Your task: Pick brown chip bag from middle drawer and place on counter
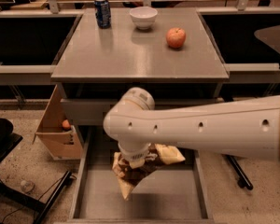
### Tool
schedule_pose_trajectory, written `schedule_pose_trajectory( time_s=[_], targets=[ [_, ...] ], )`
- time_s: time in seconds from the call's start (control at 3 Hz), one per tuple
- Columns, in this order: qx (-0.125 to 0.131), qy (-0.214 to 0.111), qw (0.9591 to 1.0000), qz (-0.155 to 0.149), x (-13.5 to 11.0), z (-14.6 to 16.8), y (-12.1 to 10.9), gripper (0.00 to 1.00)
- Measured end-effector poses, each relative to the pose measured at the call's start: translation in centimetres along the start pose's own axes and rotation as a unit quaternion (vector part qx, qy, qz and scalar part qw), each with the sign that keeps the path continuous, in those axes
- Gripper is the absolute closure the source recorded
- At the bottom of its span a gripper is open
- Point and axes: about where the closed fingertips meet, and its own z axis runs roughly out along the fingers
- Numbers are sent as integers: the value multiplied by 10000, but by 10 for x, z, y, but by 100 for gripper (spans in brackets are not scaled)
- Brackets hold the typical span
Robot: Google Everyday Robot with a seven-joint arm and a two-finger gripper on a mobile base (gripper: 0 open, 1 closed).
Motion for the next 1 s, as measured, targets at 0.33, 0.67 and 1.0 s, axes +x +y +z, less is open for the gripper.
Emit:
schedule_pose_trajectory(
  time_s=[0.33,0.67,1.0],
  targets=[
    [79,66,9998,-197,-12,-82,-32,100],
    [115,132,9993,-319,-17,-150,-65,100],
    [276,320,9985,-354,-24,-215,-100,100]
  ],
)
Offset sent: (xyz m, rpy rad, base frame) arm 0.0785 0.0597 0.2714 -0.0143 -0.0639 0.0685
